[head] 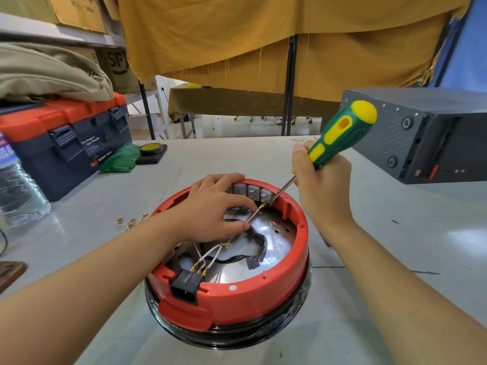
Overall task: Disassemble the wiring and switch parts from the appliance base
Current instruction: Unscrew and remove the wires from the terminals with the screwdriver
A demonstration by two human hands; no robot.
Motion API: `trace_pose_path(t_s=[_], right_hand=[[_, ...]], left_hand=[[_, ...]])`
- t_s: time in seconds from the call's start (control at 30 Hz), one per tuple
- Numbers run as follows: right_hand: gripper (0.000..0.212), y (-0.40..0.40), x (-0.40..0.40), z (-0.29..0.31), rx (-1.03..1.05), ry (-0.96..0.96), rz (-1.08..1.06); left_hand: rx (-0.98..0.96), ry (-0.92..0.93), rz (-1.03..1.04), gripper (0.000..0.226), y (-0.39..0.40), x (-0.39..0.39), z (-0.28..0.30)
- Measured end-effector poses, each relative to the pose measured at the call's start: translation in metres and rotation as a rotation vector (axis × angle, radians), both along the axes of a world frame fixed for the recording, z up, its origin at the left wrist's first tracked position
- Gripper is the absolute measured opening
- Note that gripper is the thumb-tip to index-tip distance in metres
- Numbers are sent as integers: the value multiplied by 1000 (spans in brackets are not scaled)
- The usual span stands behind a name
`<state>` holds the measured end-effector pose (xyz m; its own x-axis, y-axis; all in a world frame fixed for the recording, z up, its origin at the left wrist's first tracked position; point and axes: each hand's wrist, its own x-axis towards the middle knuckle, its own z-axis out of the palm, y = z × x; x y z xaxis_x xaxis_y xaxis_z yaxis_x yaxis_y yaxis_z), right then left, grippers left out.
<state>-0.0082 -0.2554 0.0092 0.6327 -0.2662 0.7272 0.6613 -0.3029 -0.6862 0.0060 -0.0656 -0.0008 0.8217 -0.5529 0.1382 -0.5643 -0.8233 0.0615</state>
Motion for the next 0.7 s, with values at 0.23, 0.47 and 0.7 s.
trace_pose_path(t_s=[0.23,0.47,0.7], right_hand=[[39,5,-6,3,-210,-121,-6],[38,8,-3,4,-250,-114,-7],[37,3,4,5,-52,65,36]], left_hand=[[12,-16,-4,38,0,0,-1],[31,-21,4,40,-1,2,-1],[44,-14,-3,41,0,2,-1]])
